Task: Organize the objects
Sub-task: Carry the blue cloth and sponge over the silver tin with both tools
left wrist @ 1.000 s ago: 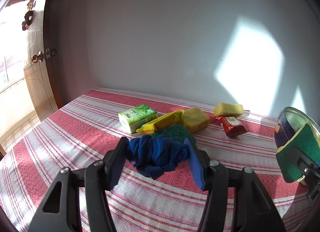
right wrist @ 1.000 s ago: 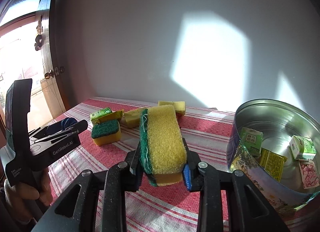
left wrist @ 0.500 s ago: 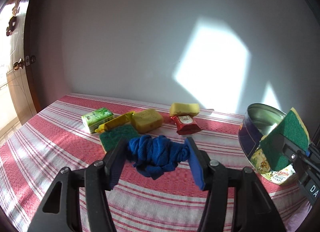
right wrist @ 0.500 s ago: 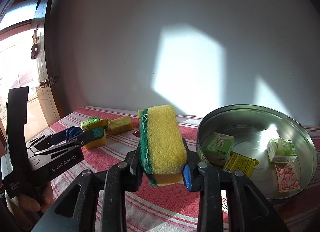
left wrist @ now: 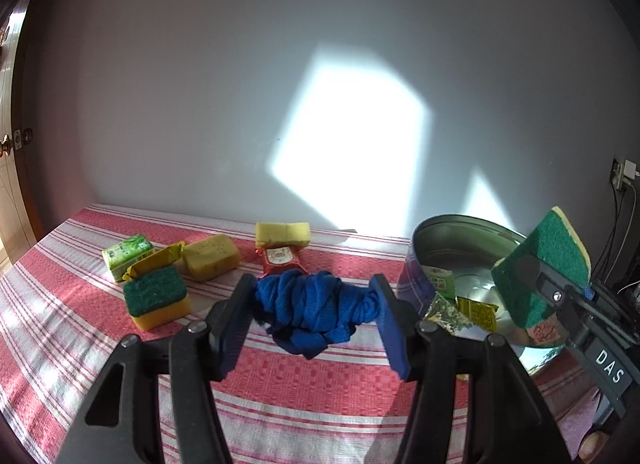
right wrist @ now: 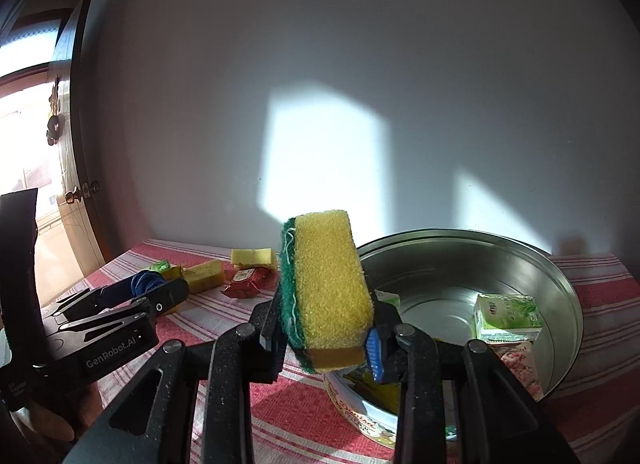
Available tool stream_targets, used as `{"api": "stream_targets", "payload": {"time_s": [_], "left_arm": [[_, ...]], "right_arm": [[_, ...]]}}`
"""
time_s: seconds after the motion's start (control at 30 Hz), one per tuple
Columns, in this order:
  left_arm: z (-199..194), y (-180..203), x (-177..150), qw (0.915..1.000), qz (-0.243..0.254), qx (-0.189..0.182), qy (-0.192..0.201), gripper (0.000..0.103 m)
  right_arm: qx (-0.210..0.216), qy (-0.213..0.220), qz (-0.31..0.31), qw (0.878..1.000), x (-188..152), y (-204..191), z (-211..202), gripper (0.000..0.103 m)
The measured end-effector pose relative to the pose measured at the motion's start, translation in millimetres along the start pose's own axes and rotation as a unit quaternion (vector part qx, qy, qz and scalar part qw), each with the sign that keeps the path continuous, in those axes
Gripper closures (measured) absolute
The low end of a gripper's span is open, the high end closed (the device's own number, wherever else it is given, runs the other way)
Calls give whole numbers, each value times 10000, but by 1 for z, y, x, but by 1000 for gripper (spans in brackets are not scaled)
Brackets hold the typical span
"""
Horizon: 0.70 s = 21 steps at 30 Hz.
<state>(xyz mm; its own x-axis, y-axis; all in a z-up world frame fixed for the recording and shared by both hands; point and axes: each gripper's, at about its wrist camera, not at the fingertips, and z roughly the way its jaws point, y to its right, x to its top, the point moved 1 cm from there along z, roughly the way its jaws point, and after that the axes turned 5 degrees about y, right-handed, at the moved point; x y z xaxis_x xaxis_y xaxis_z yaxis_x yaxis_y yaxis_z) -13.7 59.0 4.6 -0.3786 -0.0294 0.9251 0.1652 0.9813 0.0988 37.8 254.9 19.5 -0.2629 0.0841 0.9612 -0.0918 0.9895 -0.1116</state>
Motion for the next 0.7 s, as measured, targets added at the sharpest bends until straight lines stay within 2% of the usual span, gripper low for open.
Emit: {"api": "stream_targets", "payload": {"time_s": [0.4,0.7], "left_arm": [[12,70,11,9984,269,-491,53,46],[31,118,10,9964,540,-655,-82,46]], "right_arm": [[-683,162,154,9974,5,63,-9,69],[-1205,96,344,9921,5,108,-1,69]]}}
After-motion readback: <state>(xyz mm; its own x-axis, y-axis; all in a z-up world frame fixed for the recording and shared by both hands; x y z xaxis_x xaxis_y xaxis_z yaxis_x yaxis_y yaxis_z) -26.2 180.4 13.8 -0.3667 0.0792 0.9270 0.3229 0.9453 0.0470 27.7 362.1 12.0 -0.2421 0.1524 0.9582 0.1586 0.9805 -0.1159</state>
